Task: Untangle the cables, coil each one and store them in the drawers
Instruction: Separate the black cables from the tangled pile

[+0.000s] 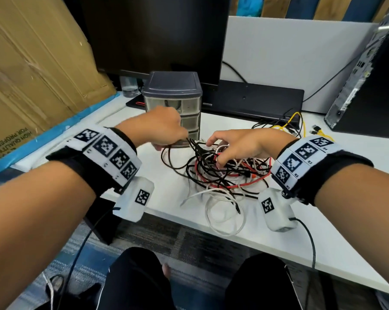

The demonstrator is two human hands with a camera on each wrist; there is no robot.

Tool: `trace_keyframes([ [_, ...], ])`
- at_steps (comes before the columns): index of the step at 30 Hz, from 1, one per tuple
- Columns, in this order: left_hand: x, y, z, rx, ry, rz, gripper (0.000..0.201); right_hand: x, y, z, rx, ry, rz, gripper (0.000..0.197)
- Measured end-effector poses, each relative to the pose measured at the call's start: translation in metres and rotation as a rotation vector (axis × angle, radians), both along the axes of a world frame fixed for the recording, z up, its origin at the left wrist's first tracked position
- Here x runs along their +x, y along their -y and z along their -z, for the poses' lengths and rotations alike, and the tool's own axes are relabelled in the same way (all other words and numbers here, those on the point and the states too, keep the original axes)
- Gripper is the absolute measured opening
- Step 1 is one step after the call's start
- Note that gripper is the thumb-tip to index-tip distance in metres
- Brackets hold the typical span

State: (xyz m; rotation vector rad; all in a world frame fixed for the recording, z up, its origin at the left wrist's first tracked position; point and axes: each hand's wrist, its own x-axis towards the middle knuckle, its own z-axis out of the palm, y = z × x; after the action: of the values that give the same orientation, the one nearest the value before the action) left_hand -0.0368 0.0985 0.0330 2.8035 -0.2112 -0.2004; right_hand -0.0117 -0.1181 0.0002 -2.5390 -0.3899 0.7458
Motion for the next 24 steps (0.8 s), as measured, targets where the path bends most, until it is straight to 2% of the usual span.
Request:
trace_keyframes([
  [5, 0.003, 0.000, -0.018, -0.104, 0.109, -0.038, 0.030, 0.002, -0.002, -0.004, -0.068, -0.008, -0.003, 0.061],
  [7, 0.004, 0.004, -0.016, -0.083, 0.137, -0.046, 0.031, 0.003, -0.006, -0.005, -0.096, -0.010, -0.004, 0.064],
  [14, 0.012, 0.014, 0.025, 0.290, -0.087, 0.080, 0.032, 0.002, -0.013, -0.005, -0.170, 0.023, -0.064, 0.067],
  [16, 0.013, 0.014, 0.029, 0.270, -0.122, 0.149, 0.029, 0.001, -0.012, -0.004, -0.173, 0.029, -0.075, 0.066],
  [19, 0.013, 0.010, 0.015, 0.182, -0.049, 0.231, 0.023, 0.001, -0.010, -0.005, -0.194, 0.041, -0.087, 0.067],
  [24, 0.007, 0.008, -0.016, 0.148, 0.036, 0.220, 0.031, 0.001, -0.012, -0.005, -0.231, 0.050, -0.112, 0.069],
])
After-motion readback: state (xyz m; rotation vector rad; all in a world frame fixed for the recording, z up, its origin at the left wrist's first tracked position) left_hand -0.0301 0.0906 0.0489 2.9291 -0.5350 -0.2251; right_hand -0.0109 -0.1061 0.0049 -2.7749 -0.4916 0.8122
